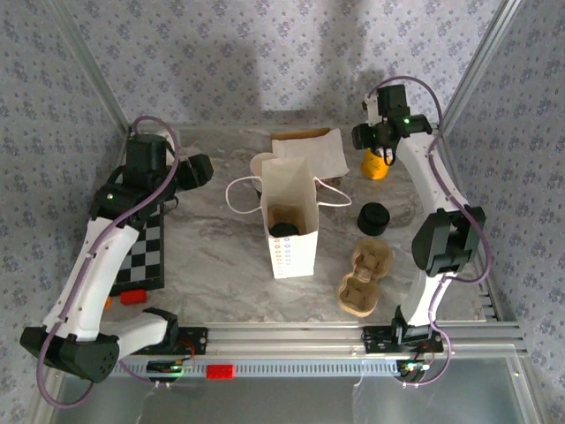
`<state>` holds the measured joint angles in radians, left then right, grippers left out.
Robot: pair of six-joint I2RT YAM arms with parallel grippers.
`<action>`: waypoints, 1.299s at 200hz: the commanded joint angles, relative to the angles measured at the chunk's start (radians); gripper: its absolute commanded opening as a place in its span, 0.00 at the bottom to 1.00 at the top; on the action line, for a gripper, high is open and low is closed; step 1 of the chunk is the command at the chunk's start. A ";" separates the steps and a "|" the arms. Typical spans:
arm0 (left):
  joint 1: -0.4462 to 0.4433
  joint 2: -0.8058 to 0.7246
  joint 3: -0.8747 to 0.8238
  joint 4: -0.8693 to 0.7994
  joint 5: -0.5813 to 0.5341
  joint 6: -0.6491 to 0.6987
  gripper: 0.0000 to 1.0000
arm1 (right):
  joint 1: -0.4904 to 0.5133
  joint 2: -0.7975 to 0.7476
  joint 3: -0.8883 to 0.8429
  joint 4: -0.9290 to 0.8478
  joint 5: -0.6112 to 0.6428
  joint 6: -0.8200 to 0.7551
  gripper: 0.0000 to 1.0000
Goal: Pack the takeout coffee
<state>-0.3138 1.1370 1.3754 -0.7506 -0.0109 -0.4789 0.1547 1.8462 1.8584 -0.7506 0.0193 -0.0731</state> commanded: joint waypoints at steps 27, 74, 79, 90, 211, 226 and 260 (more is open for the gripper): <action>0.012 0.021 0.002 0.041 -0.008 0.010 0.74 | 0.002 0.078 0.120 -0.012 0.044 -0.093 0.44; 0.013 0.020 0.005 0.042 0.004 0.002 0.75 | 0.010 0.090 0.159 -0.038 0.050 -0.116 0.17; 0.013 0.020 0.006 0.043 0.005 0.002 0.75 | 0.013 0.085 0.157 -0.038 0.044 -0.116 0.14; 0.013 0.016 0.008 0.043 0.006 -0.001 0.75 | 0.022 0.070 0.161 -0.037 0.046 -0.115 0.11; 0.012 -0.077 -0.039 0.032 0.094 -0.030 0.78 | 0.147 -0.232 0.230 -0.143 0.109 0.090 0.04; 0.013 -0.096 -0.062 0.029 0.106 -0.025 0.79 | 0.181 -0.273 0.242 -0.172 0.081 0.138 0.02; 0.012 -0.137 -0.104 0.021 0.140 -0.030 0.82 | 0.274 -0.368 0.240 -0.189 0.009 0.195 0.01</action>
<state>-0.3073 1.0359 1.2938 -0.7338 0.0792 -0.4992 0.3798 1.5387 2.0766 -0.8894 0.0986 0.0456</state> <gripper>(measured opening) 0.810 0.053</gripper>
